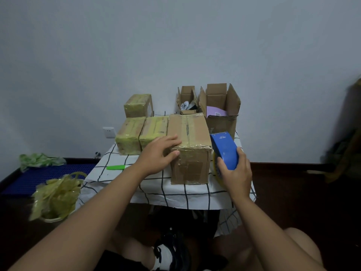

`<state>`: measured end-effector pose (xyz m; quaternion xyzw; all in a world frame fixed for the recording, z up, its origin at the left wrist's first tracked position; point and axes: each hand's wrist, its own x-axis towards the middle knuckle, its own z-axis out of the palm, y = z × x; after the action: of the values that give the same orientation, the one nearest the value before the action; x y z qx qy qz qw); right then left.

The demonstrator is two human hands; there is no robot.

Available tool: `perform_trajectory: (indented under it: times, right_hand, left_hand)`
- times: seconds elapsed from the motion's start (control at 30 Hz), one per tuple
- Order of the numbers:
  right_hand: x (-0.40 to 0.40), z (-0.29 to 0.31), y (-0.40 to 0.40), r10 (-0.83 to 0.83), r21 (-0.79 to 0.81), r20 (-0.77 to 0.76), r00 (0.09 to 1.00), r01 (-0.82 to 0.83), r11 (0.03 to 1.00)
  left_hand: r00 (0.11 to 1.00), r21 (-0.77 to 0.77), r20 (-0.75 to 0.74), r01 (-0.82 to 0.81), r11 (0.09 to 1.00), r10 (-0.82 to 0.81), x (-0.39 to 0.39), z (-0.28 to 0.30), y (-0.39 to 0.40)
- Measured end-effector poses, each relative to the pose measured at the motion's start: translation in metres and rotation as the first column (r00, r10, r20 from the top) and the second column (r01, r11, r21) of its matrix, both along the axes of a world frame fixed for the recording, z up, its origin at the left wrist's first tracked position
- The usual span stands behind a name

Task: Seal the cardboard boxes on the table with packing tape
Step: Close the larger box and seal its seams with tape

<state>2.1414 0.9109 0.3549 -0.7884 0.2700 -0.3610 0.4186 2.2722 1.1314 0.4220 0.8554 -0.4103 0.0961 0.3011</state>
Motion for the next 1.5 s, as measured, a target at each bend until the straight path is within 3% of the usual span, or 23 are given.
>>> perform_trajectory:
  times: [0.2, 0.3, 0.43, 0.6, 0.73, 0.97, 1.1, 1.2, 1.5]
  right_hand:
    - [0.001, -0.001, -0.001, -0.010, -0.003, 0.003, 1.000, 0.010, 1.000]
    - [0.003, -0.001, -0.001, -0.017, 0.002, 0.009, 1.000, 0.017, 1.000]
    - [0.002, 0.000, 0.000, -0.020, -0.001, 0.013, 1.000, 0.020, 1.000]
    - [0.001, 0.000, 0.002, -0.012, -0.016, 0.022, 1.000, 0.013, 1.000]
    - [0.001, 0.000, 0.001, -0.008, -0.017, 0.017, 1.000, 0.008, 1.000]
    - [0.003, 0.000, 0.000, -0.011, -0.018, -0.003, 1.000, 0.011, 1.000]
    - [0.001, -0.001, -0.001, -0.012, -0.007, -0.006, 1.000, 0.012, 1.000]
    - [0.002, -0.002, -0.001, -0.018, -0.008, 0.003, 1.000, 0.018, 1.000]
    - [0.003, -0.002, -0.002, -0.016, -0.026, 0.003, 1.000, 0.016, 1.000]
  left_hand:
    - [0.998, -0.231, -0.042, -0.064, 0.971, 0.056, 0.003, -0.010, -0.002]
    - [0.998, -0.225, 0.015, -0.061, 0.972, 0.066, 0.004, -0.010, -0.004]
    - [0.998, -0.214, -0.063, -0.014, 0.977, 0.001, 0.005, -0.014, 0.004]
    - [0.999, -0.212, -0.045, -0.031, 0.977, 0.022, 0.004, -0.013, 0.001]
    - [0.988, -0.237, -0.152, -0.045, 0.970, 0.009, 0.004, -0.012, 0.004]
    - [0.982, -0.251, -0.188, -0.057, 0.966, 0.009, 0.001, -0.017, 0.003]
    - [0.930, -0.392, -0.359, -0.075, 0.917, -0.077, -0.001, -0.021, 0.003]
    - [0.941, -0.424, -0.334, -0.105, 0.900, -0.047, 0.001, -0.022, -0.002]
    - [0.956, -0.308, -0.291, -0.059, 0.949, -0.035, 0.001, -0.018, 0.004]
